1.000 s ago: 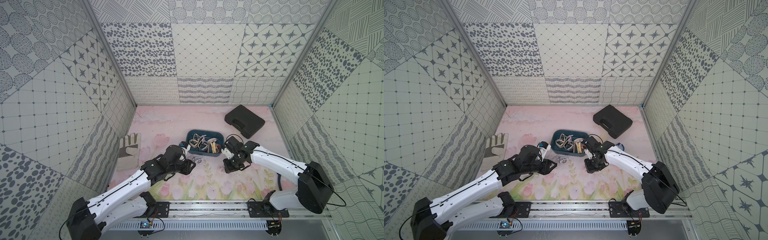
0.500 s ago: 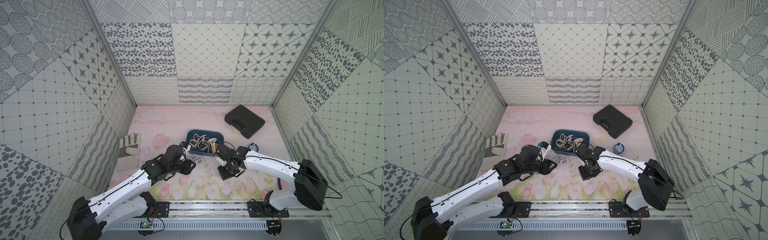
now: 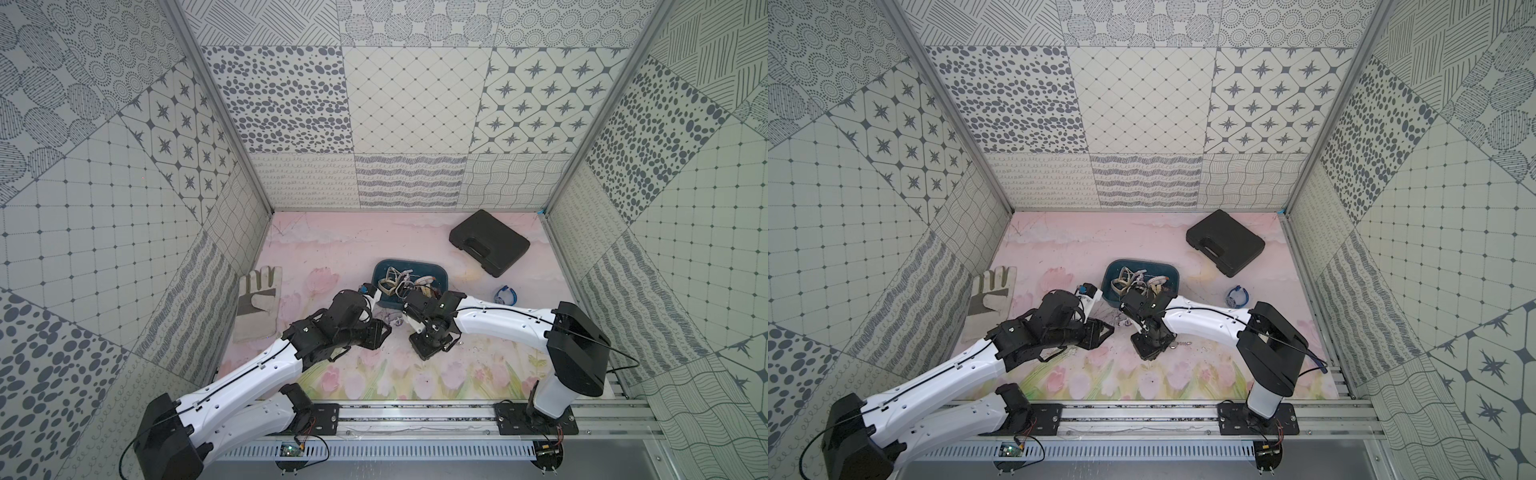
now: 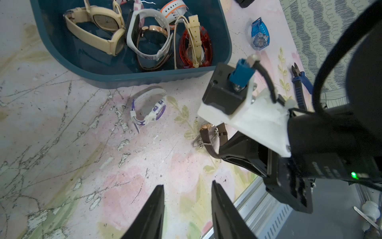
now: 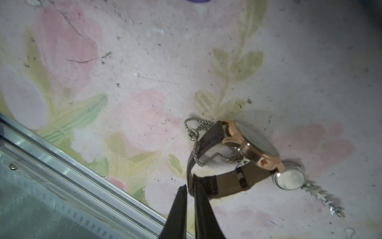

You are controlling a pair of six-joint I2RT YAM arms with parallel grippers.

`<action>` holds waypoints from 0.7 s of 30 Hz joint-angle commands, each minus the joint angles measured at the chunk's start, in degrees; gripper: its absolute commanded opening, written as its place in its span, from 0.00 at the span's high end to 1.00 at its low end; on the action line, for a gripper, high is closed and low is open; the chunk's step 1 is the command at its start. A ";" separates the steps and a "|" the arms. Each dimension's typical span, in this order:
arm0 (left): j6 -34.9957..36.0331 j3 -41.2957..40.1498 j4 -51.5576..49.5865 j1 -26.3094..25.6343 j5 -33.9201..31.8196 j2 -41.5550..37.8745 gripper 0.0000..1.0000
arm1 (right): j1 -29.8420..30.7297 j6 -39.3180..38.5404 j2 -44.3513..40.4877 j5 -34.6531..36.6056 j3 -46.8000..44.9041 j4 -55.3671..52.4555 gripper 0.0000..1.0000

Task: Put the watch into the storage box
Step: Place the watch at the center of the board.

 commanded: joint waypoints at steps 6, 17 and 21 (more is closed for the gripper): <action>0.36 -0.32 1.45 -0.10 -0.44 -0.14 0.58 | 0.07 -0.77 -2.57 3.16 -0.74 0.42 0.40; 0.23 -0.47 1.84 -0.10 0.01 -0.89 0.58 | -13.99 5.89 -22.48 3.41 -16.21 0.04 0.29; 0.62 -0.28 2.22 -0.10 0.35 -0.53 0.58 | -16.87 5.08 -18.86 3.22 -17.27 1.40 0.31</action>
